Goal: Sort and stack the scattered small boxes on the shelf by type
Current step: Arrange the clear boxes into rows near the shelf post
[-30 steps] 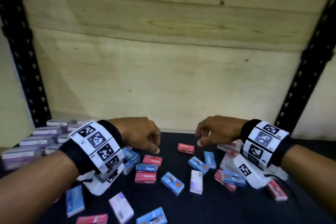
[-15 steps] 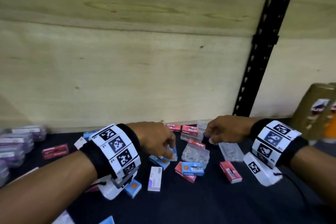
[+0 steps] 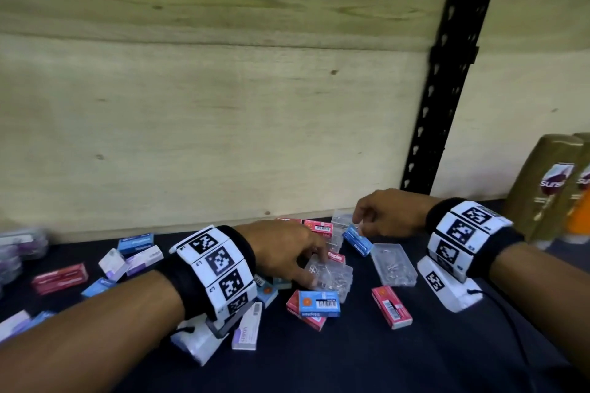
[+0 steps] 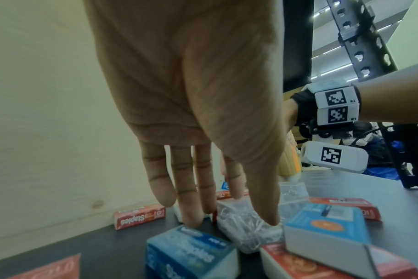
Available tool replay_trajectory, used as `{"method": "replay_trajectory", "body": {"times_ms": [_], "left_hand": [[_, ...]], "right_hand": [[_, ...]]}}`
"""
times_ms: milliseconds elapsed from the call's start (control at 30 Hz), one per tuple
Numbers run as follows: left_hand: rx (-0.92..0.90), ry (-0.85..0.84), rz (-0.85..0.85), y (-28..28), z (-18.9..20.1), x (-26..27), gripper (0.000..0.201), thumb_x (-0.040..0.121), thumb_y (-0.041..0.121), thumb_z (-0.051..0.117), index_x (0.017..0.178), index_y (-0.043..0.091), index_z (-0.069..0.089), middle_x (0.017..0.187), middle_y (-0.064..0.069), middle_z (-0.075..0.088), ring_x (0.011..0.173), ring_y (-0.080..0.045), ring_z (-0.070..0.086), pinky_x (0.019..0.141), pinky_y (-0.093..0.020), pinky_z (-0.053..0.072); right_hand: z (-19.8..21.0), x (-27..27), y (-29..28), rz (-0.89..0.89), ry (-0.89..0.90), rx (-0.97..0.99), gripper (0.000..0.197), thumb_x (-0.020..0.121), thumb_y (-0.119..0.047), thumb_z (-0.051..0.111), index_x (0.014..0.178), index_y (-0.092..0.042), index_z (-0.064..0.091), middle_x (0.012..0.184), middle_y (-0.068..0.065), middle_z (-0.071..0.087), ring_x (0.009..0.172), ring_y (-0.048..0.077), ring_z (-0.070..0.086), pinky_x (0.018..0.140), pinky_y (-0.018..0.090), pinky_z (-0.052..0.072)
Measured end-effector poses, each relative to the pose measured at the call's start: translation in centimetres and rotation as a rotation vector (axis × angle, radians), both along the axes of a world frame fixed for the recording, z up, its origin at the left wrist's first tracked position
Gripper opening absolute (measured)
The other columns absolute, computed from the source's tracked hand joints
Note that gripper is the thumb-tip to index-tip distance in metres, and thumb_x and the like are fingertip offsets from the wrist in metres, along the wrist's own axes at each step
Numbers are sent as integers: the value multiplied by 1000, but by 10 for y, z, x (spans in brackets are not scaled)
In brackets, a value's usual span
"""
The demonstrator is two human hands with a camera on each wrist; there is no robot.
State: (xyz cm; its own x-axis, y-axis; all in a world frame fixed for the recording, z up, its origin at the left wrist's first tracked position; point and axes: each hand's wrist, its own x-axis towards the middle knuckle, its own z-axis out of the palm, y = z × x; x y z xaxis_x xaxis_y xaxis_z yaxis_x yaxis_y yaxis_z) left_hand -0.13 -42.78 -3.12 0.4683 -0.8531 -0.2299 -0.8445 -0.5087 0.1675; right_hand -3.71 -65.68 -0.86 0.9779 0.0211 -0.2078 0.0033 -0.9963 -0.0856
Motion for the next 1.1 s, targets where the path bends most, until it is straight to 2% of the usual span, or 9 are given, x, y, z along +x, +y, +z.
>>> {"method": "replay_trajectory", "body": {"times_ms": [167, 300, 467, 567, 733, 800, 933, 1033, 1100], "left_hand": [[-51, 22, -26, 3, 3, 5, 47, 84, 51, 69, 127, 35, 61, 122, 11, 60, 72, 9, 45, 61, -16, 35], [-38, 11, -35, 6, 3, 9, 44, 84, 51, 69, 126, 38, 63, 125, 10, 61, 80, 2, 47, 74, -22, 43], [-37, -22, -56, 7, -1, 9, 45, 87, 49, 66, 130, 35, 61, 128, 9, 61, 83, 3, 45, 72, -20, 40], [-36, -25, -61, 8, -1, 9, 46, 87, 48, 66, 131, 35, 60, 130, 10, 60, 84, 4, 45, 75, -21, 42], [-37, -20, -83, 9, -3, 10, 45, 88, 48, 65, 130, 34, 60, 136, 10, 56, 115, -5, 53, 96, -32, 47], [-32, -17, -74, 10, -2, 10, 45, 86, 50, 66, 128, 35, 61, 138, 11, 55, 118, -7, 51, 98, -35, 46], [-47, 11, -45, 12, 0, 9, 43, 83, 50, 70, 123, 36, 65, 128, 14, 59, 96, 0, 56, 81, -22, 48], [-42, 4, -23, 11, 5, 6, 42, 83, 48, 71, 122, 34, 66, 101, 25, 52, 72, 12, 47, 63, -9, 33], [-37, -2, -10, 11, 7, 4, 43, 82, 48, 72, 122, 33, 66, 90, 26, 46, 69, 13, 45, 60, -9, 31]], "right_hand": [[-1, 25, 21, 92, 2, 36, 34, 87, -44, 70, 116, -29, 64, 107, -14, 64, 88, 6, 58, 81, 25, 46], [-5, 42, 38, 140, 22, 21, 38, 83, -44, 74, 114, -26, 65, 109, -11, 65, 94, 10, 58, 77, 25, 41], [-7, 50, 45, 148, -1, 44, 29, 79, -35, 79, 103, -26, 65, 87, -16, 61, 86, 11, 59, 78, 27, 48], [-1, 47, 32, 119, -22, 57, 26, 80, -35, 78, 101, -29, 65, 86, -17, 59, 87, 9, 59, 83, 29, 50], [5, 32, -13, -50, -77, -6, 26, 81, -36, 77, 102, -27, 65, 94, -11, 63, 91, 11, 59, 82, 27, 47], [-2, 24, -33, -140, -93, -61, 25, 81, -37, 77, 100, -28, 63, 95, -9, 61, 93, 14, 59, 80, 25, 46], [-19, 8, -58, -246, -40, -130, 24, 76, -36, 79, 93, -32, 62, 93, -9, 59, 95, 14, 59, 78, 25, 46], [-25, -1, -60, -247, -10, -139, 24, 78, -36, 79, 95, -30, 62, 91, -11, 58, 96, 14, 59, 81, 26, 47], [-28, -4, -60, -245, -9, -130, 24, 79, -36, 78, 94, -30, 61, 92, -10, 59, 94, 13, 59, 81, 26, 47]]}}
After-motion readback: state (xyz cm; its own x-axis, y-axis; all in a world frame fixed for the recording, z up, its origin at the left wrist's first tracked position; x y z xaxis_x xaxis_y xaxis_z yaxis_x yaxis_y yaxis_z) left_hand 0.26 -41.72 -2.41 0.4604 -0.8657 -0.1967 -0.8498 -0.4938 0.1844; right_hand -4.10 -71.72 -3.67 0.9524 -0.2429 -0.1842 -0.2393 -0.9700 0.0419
